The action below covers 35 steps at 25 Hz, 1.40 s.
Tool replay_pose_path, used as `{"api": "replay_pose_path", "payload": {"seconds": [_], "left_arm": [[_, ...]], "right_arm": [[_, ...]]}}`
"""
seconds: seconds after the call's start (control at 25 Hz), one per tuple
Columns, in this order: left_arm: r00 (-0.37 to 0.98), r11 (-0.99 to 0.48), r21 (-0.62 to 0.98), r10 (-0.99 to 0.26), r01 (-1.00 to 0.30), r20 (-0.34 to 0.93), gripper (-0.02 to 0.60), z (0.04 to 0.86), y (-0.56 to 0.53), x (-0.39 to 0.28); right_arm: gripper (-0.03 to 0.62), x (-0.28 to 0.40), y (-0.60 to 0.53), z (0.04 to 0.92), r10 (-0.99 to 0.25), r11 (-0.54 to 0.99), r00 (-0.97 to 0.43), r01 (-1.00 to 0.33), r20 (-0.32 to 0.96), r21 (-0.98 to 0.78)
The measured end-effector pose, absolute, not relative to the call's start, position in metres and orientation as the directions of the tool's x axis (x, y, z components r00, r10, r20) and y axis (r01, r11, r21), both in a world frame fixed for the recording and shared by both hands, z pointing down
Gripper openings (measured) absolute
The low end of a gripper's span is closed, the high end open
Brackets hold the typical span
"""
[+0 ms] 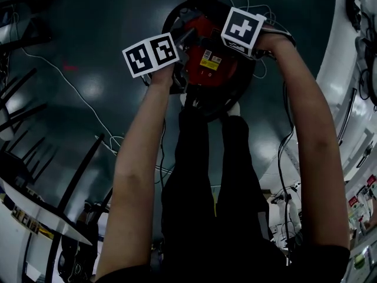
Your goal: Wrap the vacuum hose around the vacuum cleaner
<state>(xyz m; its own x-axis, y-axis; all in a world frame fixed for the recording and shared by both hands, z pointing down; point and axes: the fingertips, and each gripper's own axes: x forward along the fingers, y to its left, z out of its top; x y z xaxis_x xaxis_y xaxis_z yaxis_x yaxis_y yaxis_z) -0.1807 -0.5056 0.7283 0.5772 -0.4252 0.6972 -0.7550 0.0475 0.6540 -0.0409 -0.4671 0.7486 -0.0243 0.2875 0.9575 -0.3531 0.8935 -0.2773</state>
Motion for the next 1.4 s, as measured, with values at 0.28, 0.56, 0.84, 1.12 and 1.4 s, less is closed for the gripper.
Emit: {"api": "replay_pose_path", "payload": {"seconds": [0.28, 0.56, 0.84, 1.12, 1.4], "left_arm": [[0.602, -0.025, 0.64, -0.372, -0.768, 0.707, 0.273, 0.725, -0.495, -0.165], [0.601, -0.062, 0.624, -0.357, -0.779, 0.715, 0.273, 0.722, -0.485, -0.156], [0.605, -0.107, 0.611, -0.352, -0.784, 0.714, 0.271, 0.707, -0.469, -0.148], [0.612, -0.128, 0.604, -0.295, -0.786, 0.734, 0.25, 0.71, -0.444, -0.138], [0.633, -0.175, 0.61, -0.265, -0.773, 0.727, 0.244, 0.706, -0.438, -0.122]], "right_arm": [[0.356, -0.042, -0.464, 0.741, 0.216, 0.904, -0.063, -0.363, 0.974, -0.224], [0.379, -0.039, -0.466, 0.737, 0.139, 0.912, -0.1, -0.376, 0.985, -0.167], [0.386, -0.046, -0.454, 0.712, 0.107, 0.852, -0.23, -0.481, 0.967, -0.209], [0.351, -0.061, -0.433, 0.704, 0.084, 0.802, -0.301, -0.546, 0.95, -0.243], [0.322, -0.057, -0.427, 0.7, 0.045, 0.807, -0.268, -0.559, 0.962, -0.193]]}}
